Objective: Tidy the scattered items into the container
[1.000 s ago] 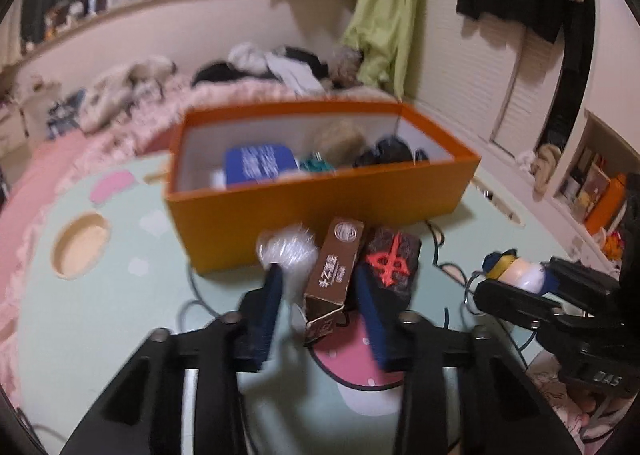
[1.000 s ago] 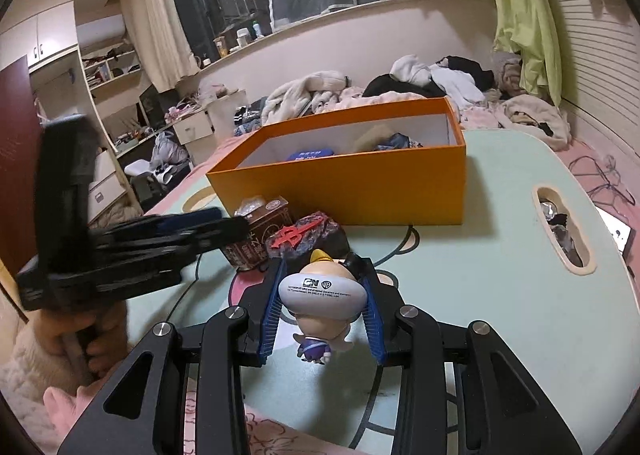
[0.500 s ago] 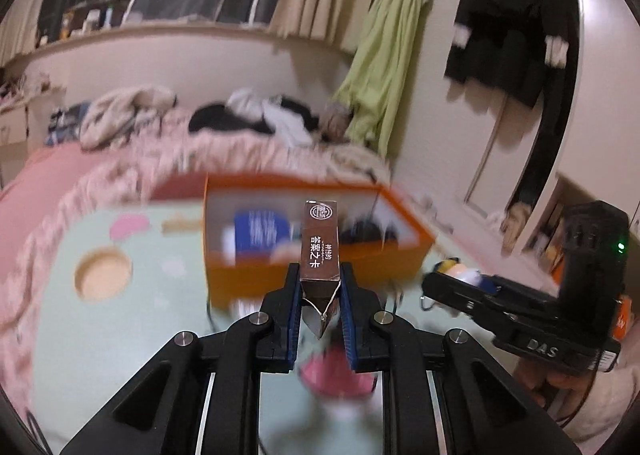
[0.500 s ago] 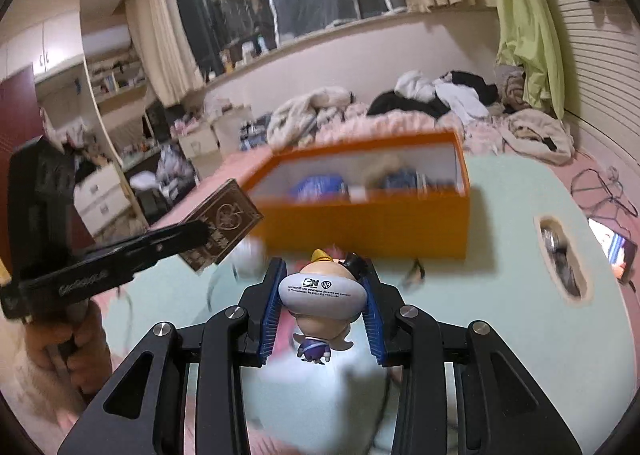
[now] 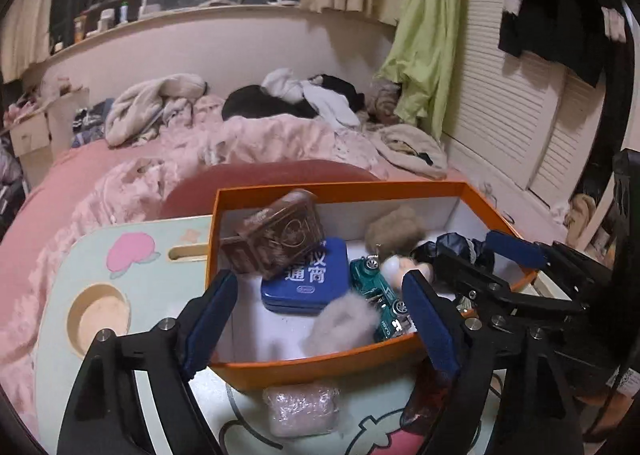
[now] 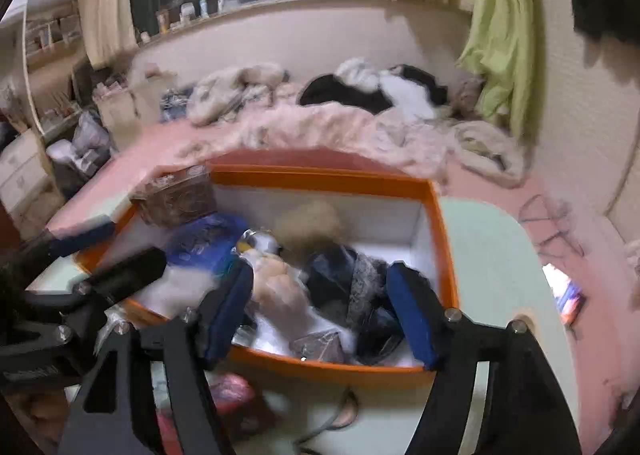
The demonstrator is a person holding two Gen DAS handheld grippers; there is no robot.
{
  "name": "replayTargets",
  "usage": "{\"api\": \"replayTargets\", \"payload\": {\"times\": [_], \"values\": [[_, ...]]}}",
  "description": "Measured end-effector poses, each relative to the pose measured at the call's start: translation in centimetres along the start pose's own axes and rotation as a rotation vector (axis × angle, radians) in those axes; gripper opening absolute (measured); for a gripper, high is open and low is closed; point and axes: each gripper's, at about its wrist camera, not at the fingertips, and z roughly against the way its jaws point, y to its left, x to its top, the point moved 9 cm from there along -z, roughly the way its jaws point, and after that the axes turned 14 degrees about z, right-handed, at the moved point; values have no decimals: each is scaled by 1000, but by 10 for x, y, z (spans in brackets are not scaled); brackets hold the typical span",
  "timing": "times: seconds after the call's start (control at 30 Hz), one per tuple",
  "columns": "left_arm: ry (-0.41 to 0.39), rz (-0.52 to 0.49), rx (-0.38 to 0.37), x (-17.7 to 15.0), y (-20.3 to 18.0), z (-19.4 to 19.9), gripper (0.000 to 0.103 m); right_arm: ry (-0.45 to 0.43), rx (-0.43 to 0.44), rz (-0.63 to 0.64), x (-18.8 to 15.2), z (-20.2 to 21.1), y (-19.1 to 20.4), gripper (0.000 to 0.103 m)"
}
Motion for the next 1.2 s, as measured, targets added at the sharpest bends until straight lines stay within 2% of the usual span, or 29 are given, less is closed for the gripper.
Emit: {"api": "replayTargets", "payload": {"times": [0.03, 0.1, 0.2, 0.27, 0.3, 0.37, 0.5, 0.57, 0.6, 0.63, 0.67, 0.7, 0.73, 0.8, 0.93, 1.2], "values": [[6, 12, -5, 1, 1, 1, 84, 10, 22, -10, 0, -2, 0, 70], [-41, 34, -23, 7, 2, 14, 84, -21, 38, -49, 5, 6, -2, 70], [-91, 51, -49, 9, 4, 41, 85, -178, 26, -67, 21, 44, -8, 70], [-68, 60, -47, -1, 8, 54, 89, -210, 32, -32, 23, 64, 2, 76], [-51, 61, -41, -10, 12, 59, 93, -202, 49, -16, 21, 70, 8, 80], [-10, 51, 1, -32, 20, 66, 94, -161, 103, 25, 5, 78, 27, 81], [80, 17, 99, -81, 37, 65, 94, -13, 157, 97, -41, 71, 57, 81], [136, 20, 130, -101, 44, 53, 94, 72, 161, 119, -67, 62, 65, 81], [163, 28, 151, -111, 48, 48, 99, 106, 154, 124, -79, 58, 67, 81], [138, -5, 216, -114, 50, 46, 103, 154, 146, 125, -90, 50, 67, 81], [141, -2, 213, -114, 49, 44, 103, 194, 117, 139, -97, 43, 66, 84], [146, -1, 208, -114, 49, 44, 103, 205, 90, 157, -99, 40, 66, 90], [149, 1, 204, -114, 50, 44, 103, 214, 115, 152, -99, 36, 68, 98], [148, 2, 201, -115, 52, 45, 103, 223, 125, 172, -100, 27, 71, 102], [141, 3, 196, -117, 52, 47, 103, 215, 124, 171, -102, 17, 72, 102], [141, 3, 194, -118, 52, 47, 103, 212, 120, 172, -98, 26, 77, 102]]}}
